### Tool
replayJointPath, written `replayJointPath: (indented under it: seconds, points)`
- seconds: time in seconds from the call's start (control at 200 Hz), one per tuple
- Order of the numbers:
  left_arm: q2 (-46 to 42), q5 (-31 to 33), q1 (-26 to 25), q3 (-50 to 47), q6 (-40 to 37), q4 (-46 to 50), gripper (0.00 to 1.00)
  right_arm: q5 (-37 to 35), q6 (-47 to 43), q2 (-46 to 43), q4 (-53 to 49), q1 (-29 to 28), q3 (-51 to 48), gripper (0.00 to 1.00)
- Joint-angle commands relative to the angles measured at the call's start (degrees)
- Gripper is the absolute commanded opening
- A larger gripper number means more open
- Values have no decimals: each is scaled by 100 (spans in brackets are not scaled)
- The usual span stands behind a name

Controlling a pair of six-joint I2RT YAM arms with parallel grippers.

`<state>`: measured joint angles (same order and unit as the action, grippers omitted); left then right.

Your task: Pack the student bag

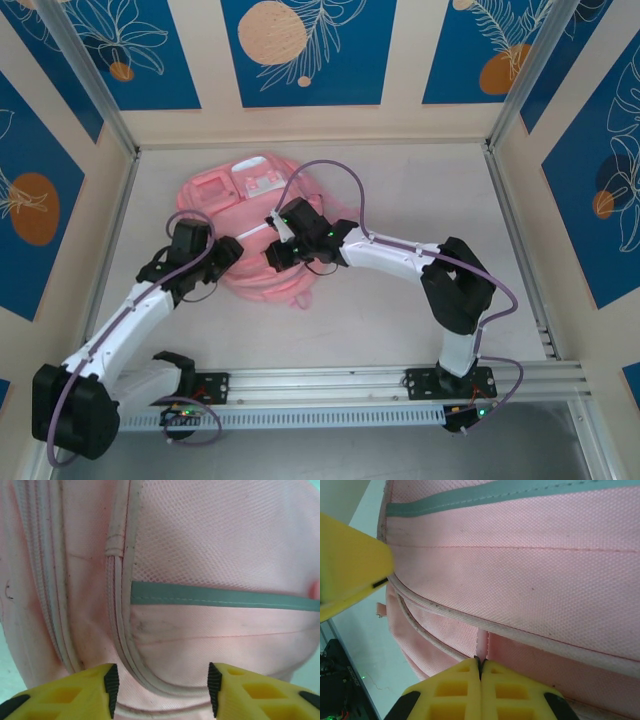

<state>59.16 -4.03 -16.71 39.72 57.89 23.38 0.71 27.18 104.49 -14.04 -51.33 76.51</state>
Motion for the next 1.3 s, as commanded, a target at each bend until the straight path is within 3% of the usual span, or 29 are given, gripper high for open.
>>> replayJointPath:
  seconds: [0.0,0.185,0.39,0.48,0.63,0.71,0.885,0.955,1.12,1.295]
  points:
    - [234,-18,102,65,-185,-221,45,122,-18,-26,109,-40,215,0]
    - [501,115,166,215,-433,-265,26,-401,-103,-233,-332,-40,122,0]
    - [648,637,310,299,-1086,196,2,-2338,-512,-486,-960,73,-162,0]
    - [659,487,378,314,-1261,232,0,-2871,-672,-429,-1207,223,-119,0]
    - [626,342,403,434,-1414,336,0,-2705,-886,-590,-1131,339,-148,0]
    - [614,207,405,512,-1462,359,0,-2101,-983,-681,-1180,334,-63,0]
    - [615,-309,405,640,-1392,293,0,-779,-972,-749,-960,124,-46,49]
    - [584,-433,405,684,-1351,283,0,-756,-939,-608,-984,13,75,59]
    - [477,-490,405,765,-1342,339,0,-690,-833,-240,-996,-93,356,63]
    - [439,-519,402,765,-1325,360,0,-760,-821,128,-986,-94,657,60]
